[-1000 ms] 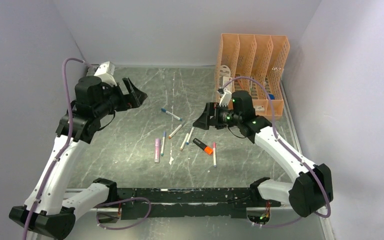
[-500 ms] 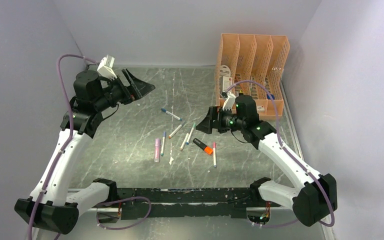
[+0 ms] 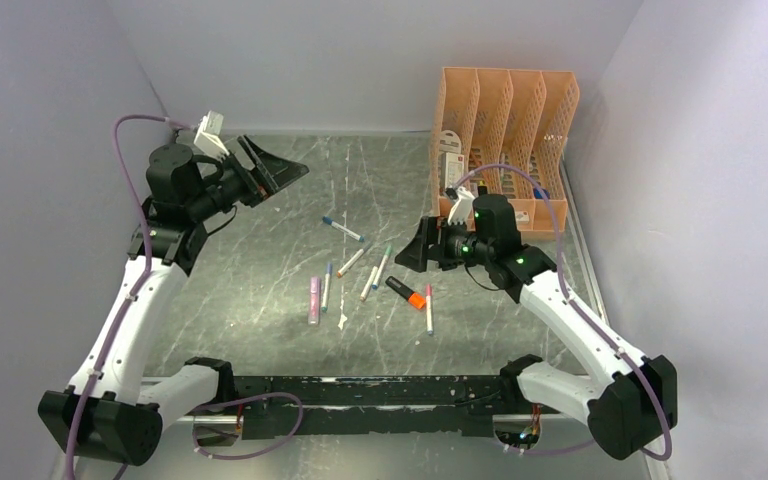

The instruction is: Open the pen caps

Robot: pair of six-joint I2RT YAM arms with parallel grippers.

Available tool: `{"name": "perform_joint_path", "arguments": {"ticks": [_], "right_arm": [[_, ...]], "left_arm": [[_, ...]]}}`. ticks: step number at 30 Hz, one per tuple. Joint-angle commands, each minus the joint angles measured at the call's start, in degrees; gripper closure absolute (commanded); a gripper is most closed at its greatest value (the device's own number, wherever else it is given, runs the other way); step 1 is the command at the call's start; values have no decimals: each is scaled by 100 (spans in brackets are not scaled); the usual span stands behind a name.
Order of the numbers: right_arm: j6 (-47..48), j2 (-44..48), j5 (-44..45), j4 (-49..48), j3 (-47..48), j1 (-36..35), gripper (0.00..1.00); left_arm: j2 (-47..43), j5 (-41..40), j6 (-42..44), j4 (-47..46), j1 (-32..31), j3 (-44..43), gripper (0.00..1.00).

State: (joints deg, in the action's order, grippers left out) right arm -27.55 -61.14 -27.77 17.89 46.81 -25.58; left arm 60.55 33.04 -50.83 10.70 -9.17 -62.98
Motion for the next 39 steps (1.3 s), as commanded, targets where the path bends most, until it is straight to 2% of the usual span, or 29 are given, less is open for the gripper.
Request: {"name": "perform_joint_path", "arguments": {"ticks": [1, 7, 11, 17, 23, 28, 39], "right_arm": [[90, 107, 82, 113, -36, -26, 0], [180, -114, 254, 318, 20, -26, 0], [227, -492, 414, 598, 111, -87, 0], [-90, -643, 1277, 672, -130, -635, 5], [-171, -1220, 2466, 1030, -51, -1374, 16], [-105, -1823, 3066, 1058, 81, -1622, 19], [326, -2575, 3667, 1252, 548, -1778, 23]], "left_arm": [[-128, -444, 455, 352, 47, -262, 1], [-370, -1058, 1160, 1076, 53, -223, 1], [-598, -1171, 1650, 1355, 48, 345, 1], [-576, -1248, 2127, 1985, 48, 931, 1], [-803, -1125, 2055, 1625, 47, 1543, 1], [-574, -1185, 2158, 1611, 47, 1514, 1], [-294, -902, 2068, 1175, 47, 1566, 1]]}}
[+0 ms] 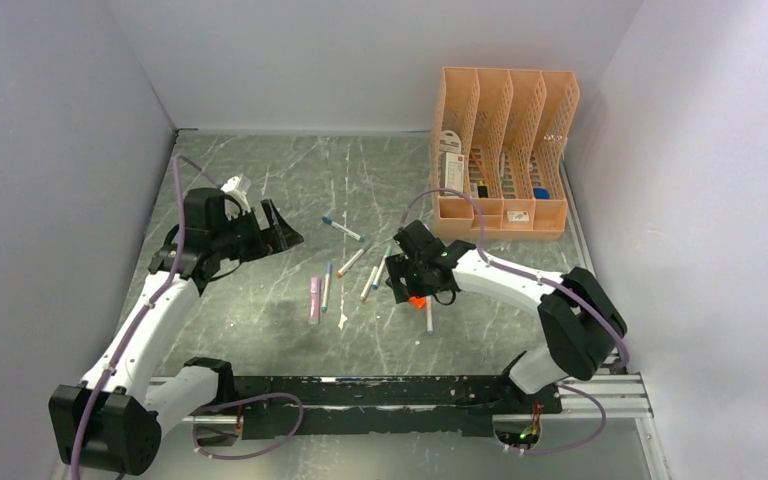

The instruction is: Open the pen caps

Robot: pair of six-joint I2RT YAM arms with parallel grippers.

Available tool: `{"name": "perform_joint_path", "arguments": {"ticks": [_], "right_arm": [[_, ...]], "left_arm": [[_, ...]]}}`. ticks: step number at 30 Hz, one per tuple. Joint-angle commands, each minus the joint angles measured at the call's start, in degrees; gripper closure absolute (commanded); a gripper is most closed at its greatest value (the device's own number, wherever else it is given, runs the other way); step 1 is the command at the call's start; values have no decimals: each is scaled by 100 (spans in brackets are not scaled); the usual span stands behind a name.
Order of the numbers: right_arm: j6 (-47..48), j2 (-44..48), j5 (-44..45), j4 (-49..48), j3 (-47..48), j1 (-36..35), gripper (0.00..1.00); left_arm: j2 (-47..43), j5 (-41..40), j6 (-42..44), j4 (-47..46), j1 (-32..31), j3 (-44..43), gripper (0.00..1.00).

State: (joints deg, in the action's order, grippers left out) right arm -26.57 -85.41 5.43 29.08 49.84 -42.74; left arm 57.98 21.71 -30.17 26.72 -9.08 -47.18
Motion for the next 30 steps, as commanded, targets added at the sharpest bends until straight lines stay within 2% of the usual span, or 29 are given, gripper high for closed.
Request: {"name": "perform_joint_path", "arguments": {"ticks": [1, 30], "right_arm": [[269, -204, 367, 144, 276, -68, 23], [561, -1154, 963, 332, 713, -451, 32]], "left_arm": [[-32, 281, -29, -491, 38, 20, 1], [-60, -60, -479, -376, 38, 291, 1]]}}
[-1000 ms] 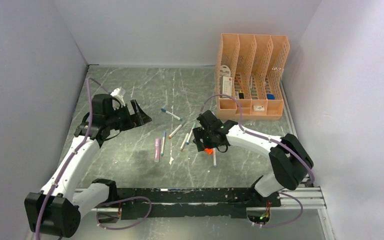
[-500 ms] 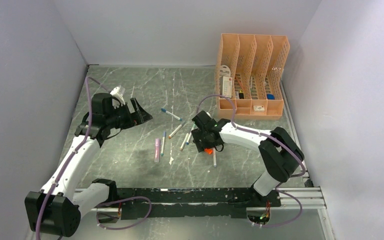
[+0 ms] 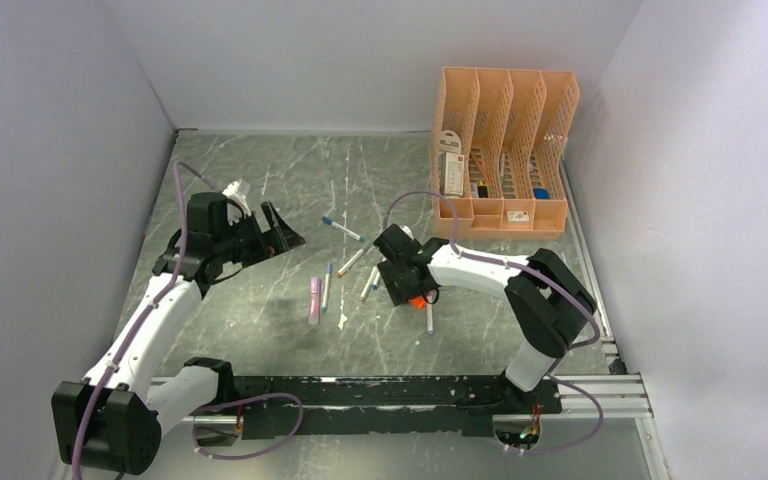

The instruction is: Open the pen caps

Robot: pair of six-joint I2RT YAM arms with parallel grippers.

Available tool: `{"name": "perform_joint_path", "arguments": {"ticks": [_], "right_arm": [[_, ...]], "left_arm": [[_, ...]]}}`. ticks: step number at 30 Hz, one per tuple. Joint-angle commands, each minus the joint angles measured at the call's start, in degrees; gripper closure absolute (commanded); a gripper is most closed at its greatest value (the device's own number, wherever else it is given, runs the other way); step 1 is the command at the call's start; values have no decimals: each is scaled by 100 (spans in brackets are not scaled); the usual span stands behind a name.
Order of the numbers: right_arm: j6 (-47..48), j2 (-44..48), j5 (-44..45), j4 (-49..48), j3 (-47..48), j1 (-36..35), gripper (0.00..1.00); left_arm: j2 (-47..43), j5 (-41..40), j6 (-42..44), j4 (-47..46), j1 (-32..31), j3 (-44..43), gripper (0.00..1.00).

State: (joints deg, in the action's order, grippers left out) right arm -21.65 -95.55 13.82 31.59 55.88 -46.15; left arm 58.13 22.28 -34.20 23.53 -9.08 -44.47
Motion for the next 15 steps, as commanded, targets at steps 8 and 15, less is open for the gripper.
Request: {"name": "perform_joint_path", "arguments": {"ticks": [8, 15], "right_arm": [[136, -483, 30, 68, 492, -287, 39], [166, -526, -94, 99, 470, -308, 71]], "left_arm": [[-39, -307, -27, 124, 38, 7, 1], [23, -578, 55, 331, 38, -89, 1]]}}
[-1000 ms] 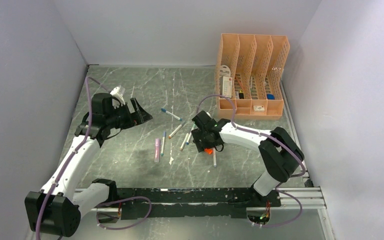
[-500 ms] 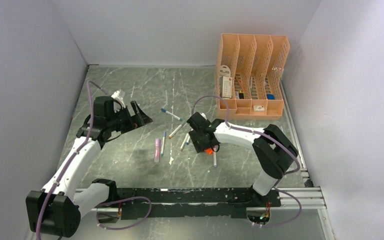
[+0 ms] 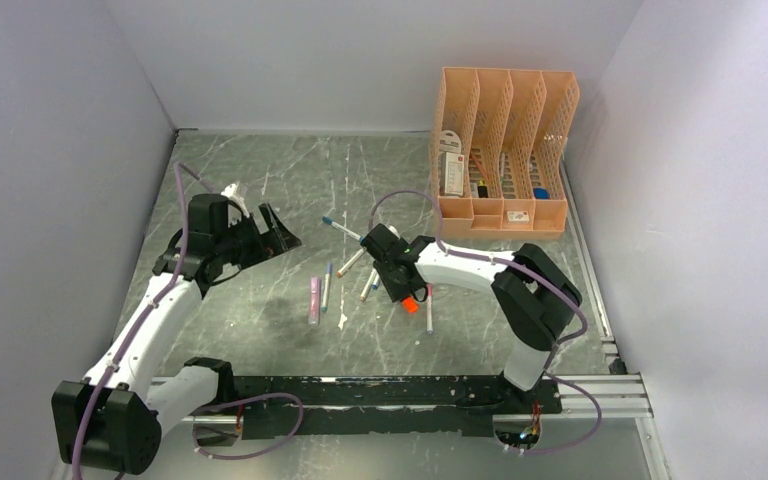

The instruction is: Open the pen caps

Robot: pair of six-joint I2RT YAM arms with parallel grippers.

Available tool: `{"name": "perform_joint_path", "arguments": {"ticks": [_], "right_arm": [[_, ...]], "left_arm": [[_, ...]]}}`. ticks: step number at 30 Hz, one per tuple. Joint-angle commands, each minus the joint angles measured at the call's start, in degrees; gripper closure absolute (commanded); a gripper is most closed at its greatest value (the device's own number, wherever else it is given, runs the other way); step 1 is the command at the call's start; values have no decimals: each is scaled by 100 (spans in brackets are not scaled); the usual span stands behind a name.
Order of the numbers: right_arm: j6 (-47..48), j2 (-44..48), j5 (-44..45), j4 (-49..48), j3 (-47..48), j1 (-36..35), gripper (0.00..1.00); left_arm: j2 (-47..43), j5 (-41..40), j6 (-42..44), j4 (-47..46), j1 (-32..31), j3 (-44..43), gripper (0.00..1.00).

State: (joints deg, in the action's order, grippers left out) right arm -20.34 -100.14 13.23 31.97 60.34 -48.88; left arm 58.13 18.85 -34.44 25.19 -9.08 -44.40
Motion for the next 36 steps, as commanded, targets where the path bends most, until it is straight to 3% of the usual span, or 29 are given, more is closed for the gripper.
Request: {"name": "perform_joint_path", "arguments": {"ticks": [1, 2, 6, 12, 17, 22, 26, 29, 36], "right_arm": [[45, -33, -51, 79, 15, -26, 77], [35, 0, -64, 108, 28, -28, 83], [56, 258, -74, 218, 123, -23, 90], [47, 859, -237, 375, 432, 101, 92], [103, 1314, -568, 315, 626, 336, 92], [232, 1520, -1288, 256, 1008, 854, 92], [153, 1743, -1893, -128, 1095, 1157, 93], [6, 1994, -2447, -631, 1047, 1297, 93], [-1013, 2601, -4826, -2371, 601, 2020, 93]], "left_arm": [[23, -211, 85, 144, 38, -85, 1], [35, -174, 90, 131, 38, -75, 1], [91, 87, 39, -31, 38, 32, 2], [172, 1070, -136, -835, 38, 463, 6], [4, 1726, -854, -1945, 38, 974, 6], [-811, 1865, -1711, -3158, -157, 1589, 6], [-1204, 1645, -1755, -3331, -586, 1547, 6], [-1204, 1991, -1798, -3632, -690, 1405, 6], [-1249, 2943, -2766, -5977, -913, 1792, 6]]}}
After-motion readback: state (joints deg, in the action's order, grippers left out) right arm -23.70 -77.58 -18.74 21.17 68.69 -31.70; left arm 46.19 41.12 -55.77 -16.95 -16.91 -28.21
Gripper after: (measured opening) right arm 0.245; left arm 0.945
